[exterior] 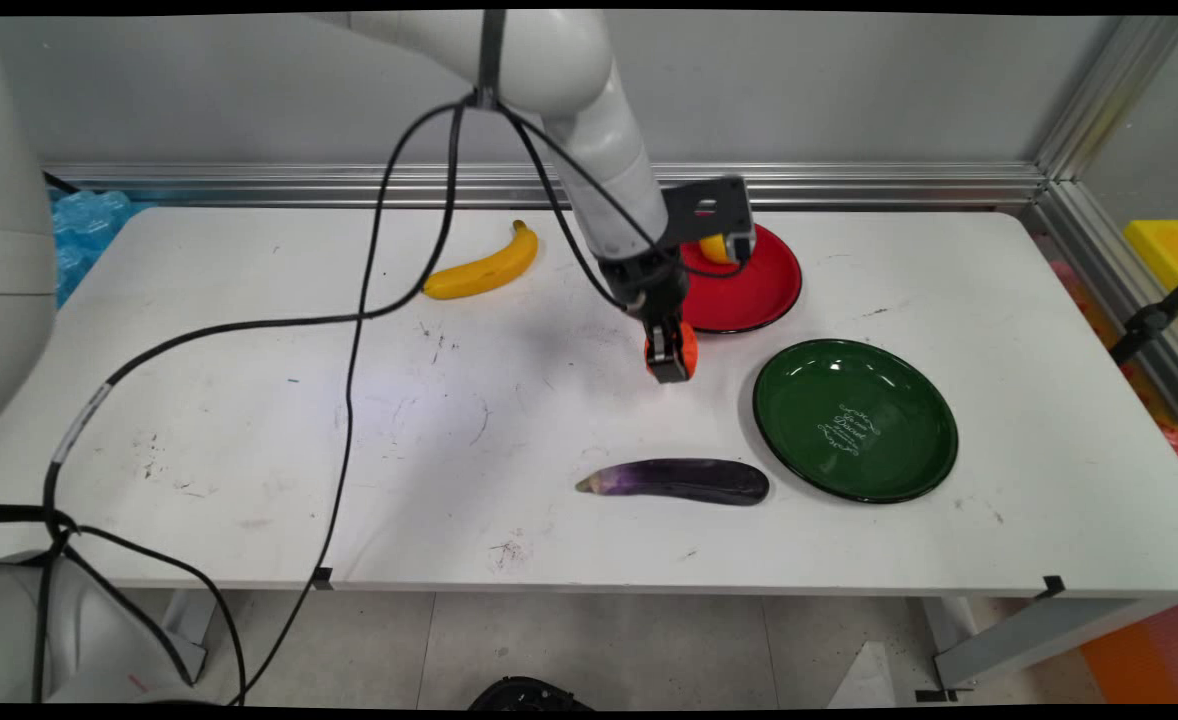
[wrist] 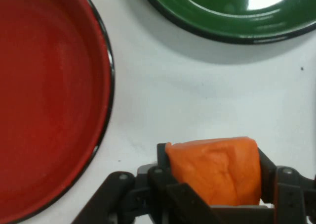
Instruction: Place the picked object on the table
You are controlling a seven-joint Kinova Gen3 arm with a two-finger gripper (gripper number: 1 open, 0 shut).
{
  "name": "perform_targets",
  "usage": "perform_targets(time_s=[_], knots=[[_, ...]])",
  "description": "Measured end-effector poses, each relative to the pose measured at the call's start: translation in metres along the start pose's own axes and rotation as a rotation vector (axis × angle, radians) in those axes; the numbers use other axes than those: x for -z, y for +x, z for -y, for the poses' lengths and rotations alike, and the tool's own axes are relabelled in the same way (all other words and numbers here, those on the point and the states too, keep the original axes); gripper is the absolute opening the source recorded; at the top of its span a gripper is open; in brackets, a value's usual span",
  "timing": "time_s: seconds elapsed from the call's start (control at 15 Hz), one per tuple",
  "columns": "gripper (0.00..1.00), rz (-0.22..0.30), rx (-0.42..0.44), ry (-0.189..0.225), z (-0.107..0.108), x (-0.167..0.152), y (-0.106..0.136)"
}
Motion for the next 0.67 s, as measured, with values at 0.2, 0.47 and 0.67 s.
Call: perform_targets(time_s=[0.2, 0.47, 0.67], knots=[[0.00, 0.009, -0.003, -0.011, 0.001, -0.023, -0.003], [1.00, 0.003, -0.009, -0.021, 0.003, -0.039, -0.005], [1.00, -0.009, -0.022, -0.026, 0.006, -0.040, -0.007]])
